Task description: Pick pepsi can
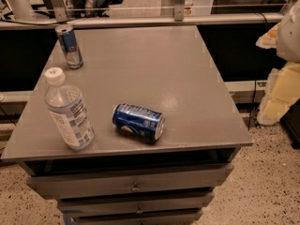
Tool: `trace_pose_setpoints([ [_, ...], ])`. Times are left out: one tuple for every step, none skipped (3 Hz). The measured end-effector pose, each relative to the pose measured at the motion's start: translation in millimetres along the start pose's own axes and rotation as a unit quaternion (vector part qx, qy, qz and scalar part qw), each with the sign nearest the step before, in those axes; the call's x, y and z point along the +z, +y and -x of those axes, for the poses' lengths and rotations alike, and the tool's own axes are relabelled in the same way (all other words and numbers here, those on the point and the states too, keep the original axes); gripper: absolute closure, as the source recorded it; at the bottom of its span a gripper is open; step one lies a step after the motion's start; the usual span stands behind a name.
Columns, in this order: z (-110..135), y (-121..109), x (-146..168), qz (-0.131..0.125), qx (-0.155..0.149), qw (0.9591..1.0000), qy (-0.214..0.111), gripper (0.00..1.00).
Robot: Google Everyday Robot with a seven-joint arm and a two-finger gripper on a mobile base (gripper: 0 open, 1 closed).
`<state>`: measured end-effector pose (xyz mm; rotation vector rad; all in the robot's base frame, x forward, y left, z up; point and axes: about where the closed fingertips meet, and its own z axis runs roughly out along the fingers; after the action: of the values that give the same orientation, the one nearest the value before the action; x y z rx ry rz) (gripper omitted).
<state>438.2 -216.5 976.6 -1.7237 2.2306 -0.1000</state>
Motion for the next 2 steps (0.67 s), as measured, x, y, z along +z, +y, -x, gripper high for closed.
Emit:
trace_pose_setpoints([
  [0.0,0.0,0.0,0.0,0.0,1.0,0.0,0.0],
  [7.5,1.2,0.4,-0.005,0.002,1.0,-0.008,0.0],
])
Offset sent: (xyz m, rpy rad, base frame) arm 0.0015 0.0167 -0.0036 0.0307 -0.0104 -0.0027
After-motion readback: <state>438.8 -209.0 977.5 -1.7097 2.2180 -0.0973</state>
